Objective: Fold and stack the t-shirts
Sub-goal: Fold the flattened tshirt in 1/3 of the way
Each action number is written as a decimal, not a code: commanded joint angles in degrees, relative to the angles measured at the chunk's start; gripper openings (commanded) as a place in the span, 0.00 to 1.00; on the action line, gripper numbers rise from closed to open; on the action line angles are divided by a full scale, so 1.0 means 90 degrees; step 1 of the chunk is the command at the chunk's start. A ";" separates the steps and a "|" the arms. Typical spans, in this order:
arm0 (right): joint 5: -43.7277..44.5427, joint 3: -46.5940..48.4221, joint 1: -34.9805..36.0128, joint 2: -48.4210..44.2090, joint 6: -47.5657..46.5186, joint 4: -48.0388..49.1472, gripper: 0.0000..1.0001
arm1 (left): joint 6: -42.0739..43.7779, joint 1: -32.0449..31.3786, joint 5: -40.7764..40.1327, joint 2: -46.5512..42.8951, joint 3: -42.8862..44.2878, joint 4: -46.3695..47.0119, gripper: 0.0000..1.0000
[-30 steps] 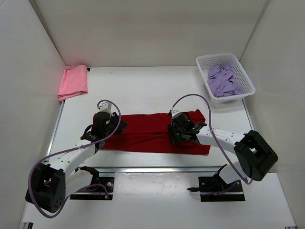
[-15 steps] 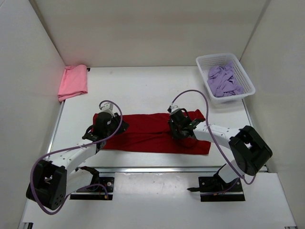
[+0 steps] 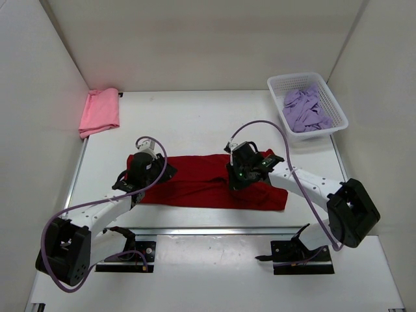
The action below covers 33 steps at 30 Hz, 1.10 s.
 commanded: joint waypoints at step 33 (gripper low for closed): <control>-0.0406 -0.1921 -0.2814 -0.1435 0.0379 -0.0209 0.04 | -0.0553 -0.0861 0.0381 0.1414 0.1049 0.0942 0.35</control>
